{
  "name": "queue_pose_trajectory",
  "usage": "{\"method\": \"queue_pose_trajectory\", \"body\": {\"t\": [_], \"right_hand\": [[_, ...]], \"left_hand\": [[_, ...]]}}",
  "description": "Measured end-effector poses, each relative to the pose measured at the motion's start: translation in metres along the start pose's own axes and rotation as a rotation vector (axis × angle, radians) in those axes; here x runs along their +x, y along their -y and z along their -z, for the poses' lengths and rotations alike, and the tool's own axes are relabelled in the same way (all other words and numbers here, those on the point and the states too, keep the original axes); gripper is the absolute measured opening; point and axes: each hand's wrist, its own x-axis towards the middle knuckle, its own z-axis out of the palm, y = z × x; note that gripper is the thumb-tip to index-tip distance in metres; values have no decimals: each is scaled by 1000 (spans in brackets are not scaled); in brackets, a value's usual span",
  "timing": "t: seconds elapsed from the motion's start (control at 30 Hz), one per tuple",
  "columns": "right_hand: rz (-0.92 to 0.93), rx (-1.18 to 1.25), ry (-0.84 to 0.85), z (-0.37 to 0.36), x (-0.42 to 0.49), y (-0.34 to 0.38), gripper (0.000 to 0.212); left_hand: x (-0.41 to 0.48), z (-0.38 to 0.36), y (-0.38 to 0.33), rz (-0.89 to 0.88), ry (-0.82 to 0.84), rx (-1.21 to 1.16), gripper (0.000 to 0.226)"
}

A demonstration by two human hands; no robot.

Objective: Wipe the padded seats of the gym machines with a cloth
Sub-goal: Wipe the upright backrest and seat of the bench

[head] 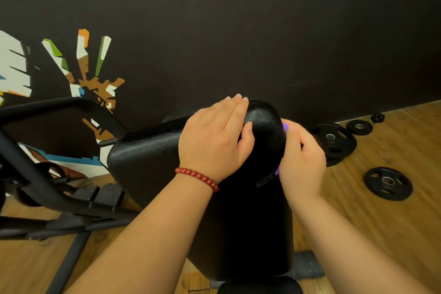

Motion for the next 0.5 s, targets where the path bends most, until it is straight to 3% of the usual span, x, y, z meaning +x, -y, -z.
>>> {"method": "queue_pose_trajectory", "body": {"t": [0.1, 0.23, 0.3, 0.37, 0.5], "right_hand": [[-99, 8, 47, -1, 7, 13, 37], [261, -11, -12, -4, 7, 19, 21], [371, -52, -15, -4, 5, 3, 27], [250, -29, -3, -1, 3, -11, 27], [-233, 92, -54, 3, -10, -17, 28]], "left_hand": [[0, 0, 0, -3, 14, 11, 40], [0, 1, 1, -19, 9, 15, 41], [0, 1, 1, -43, -20, 0, 38], [-1, 0, 1, -71, -45, -15, 33], [-1, 1, 1, -109, -28, -7, 30]]}}
